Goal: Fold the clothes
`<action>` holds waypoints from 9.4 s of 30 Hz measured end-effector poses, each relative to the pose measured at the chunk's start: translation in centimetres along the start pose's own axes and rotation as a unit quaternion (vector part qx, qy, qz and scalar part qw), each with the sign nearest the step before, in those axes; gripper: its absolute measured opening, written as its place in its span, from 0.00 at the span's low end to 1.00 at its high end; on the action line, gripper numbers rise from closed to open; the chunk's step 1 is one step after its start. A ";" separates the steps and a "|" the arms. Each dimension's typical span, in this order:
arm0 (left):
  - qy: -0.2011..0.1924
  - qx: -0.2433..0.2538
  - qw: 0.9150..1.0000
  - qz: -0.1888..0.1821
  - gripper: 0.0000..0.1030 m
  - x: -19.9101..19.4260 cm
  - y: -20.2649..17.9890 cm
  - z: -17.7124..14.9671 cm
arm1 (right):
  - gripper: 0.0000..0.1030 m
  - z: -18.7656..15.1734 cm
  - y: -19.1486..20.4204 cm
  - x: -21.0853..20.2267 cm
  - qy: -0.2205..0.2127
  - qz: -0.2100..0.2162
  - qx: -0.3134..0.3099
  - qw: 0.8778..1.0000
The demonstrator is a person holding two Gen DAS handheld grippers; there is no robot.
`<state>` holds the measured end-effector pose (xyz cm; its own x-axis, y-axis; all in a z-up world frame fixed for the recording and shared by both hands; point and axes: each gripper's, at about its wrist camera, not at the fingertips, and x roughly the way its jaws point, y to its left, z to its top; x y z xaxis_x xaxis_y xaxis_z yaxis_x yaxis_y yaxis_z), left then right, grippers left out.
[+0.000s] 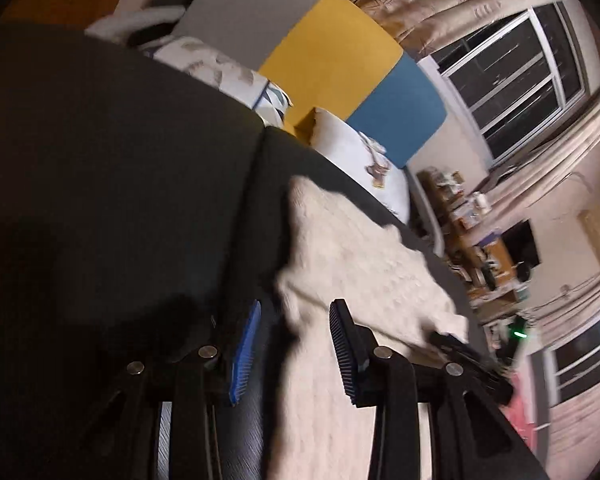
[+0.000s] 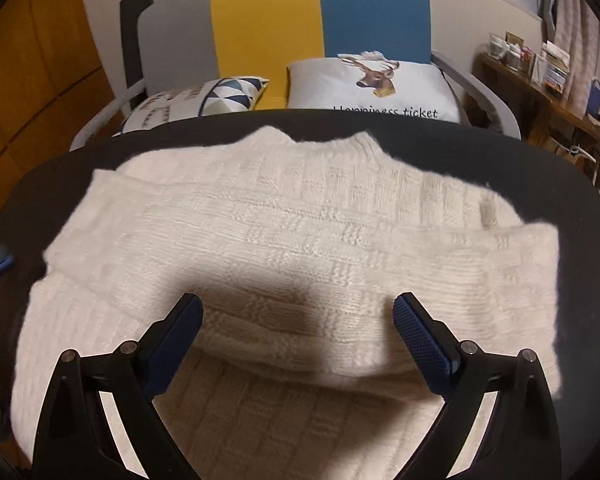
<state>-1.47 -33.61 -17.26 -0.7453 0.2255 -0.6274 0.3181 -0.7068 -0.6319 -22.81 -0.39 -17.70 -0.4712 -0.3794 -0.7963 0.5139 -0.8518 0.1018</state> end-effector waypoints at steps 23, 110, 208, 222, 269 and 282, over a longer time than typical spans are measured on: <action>0.027 0.065 0.997 0.043 0.31 5.1 -4.4 -3.2 | 1.00 -5.0 0.8 -4.4 0.007 0.000 -0.004 1.000; 0.119 0.146 0.982 -0.020 0.41 -5.8 -0.7 -17.3 | 0.53 -25.2 -13.2 -11.1 0.056 0.352 0.255 0.899; 0.022 -0.136 0.985 -0.102 0.18 13.2 -2.2 9.7 | 0.63 0.1 -16.4 -1.1 0.009 0.270 0.278 0.922; 0.069 -0.121 0.988 -0.071 0.17 13.2 0.1 4.6 | 0.69 -2.4 -12.6 -1.0 0.046 0.256 0.159 0.952; 0.056 -0.176 0.968 -0.172 0.24 6.3 -0.9 2.9 | 0.81 -5.2 -9.0 -5.9 -0.012 0.347 0.208 0.915; 0.009 -0.206 0.971 -0.124 0.26 7.3 1.1 5.2 | 0.81 -1.4 -14.1 -0.8 -0.022 0.267 0.339 0.902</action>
<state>-9.60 -36.21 -20.22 -0.8201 0.3677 -0.4384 0.3406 -0.3019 -0.8904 -28.69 12.38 -19.36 -0.3211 -0.8026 -0.5027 0.1275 -0.5626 0.8168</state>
